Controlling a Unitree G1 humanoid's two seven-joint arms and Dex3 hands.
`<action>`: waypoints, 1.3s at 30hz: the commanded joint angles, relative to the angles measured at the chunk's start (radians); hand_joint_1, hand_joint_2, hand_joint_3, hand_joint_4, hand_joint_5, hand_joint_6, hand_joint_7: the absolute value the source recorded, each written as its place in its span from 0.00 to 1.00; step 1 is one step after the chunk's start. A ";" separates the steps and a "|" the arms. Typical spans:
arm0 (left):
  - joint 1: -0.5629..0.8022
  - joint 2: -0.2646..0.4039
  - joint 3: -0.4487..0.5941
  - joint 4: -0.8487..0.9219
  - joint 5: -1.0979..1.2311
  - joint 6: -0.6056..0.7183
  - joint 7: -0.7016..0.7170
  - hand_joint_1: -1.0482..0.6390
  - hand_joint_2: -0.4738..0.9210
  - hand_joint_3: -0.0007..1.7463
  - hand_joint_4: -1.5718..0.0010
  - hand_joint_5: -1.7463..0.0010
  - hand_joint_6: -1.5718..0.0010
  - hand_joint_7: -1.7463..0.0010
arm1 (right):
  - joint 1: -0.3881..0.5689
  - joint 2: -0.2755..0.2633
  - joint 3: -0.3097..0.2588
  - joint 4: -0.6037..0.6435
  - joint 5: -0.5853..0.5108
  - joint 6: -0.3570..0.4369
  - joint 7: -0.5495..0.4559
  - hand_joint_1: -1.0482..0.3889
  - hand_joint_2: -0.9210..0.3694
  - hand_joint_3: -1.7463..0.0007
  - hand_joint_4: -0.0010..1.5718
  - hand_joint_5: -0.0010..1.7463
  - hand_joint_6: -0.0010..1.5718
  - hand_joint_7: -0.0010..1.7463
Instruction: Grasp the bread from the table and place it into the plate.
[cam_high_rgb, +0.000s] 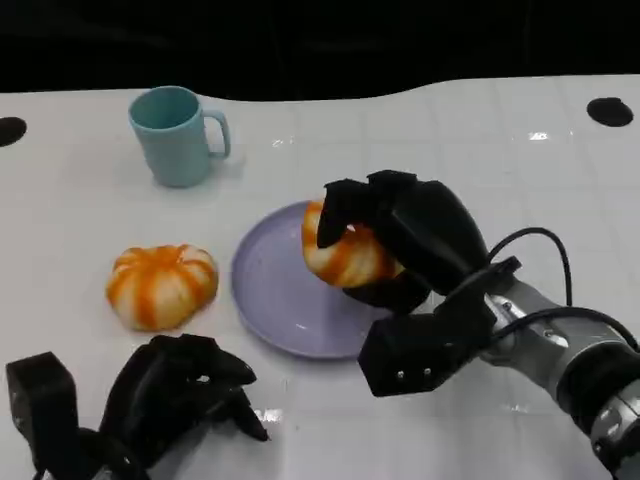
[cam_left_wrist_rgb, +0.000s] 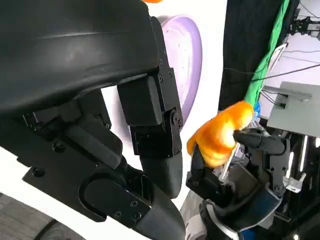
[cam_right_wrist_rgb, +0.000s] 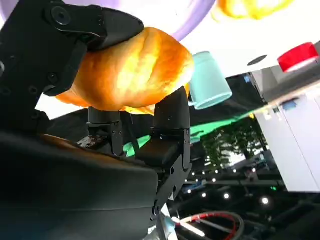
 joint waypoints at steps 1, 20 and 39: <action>0.017 0.014 0.003 -0.016 -0.002 0.002 -0.002 0.00 0.85 0.00 0.00 0.66 0.00 0.88 | -0.037 0.003 0.007 0.027 0.003 0.032 0.028 0.61 0.43 0.33 0.58 0.93 0.57 0.64; 0.020 0.012 0.001 -0.027 0.001 0.009 0.006 0.00 0.85 0.00 0.00 0.66 0.00 0.88 | -0.042 -0.006 -0.017 -0.003 0.084 0.120 0.408 0.22 0.00 0.93 0.02 0.14 0.15 0.00; 0.012 0.008 0.003 -0.016 -0.001 0.008 0.002 0.00 0.85 0.00 0.00 0.66 0.00 0.89 | 0.126 -0.123 -0.067 -0.274 0.140 0.056 0.453 0.29 0.00 0.98 0.06 0.22 0.17 0.02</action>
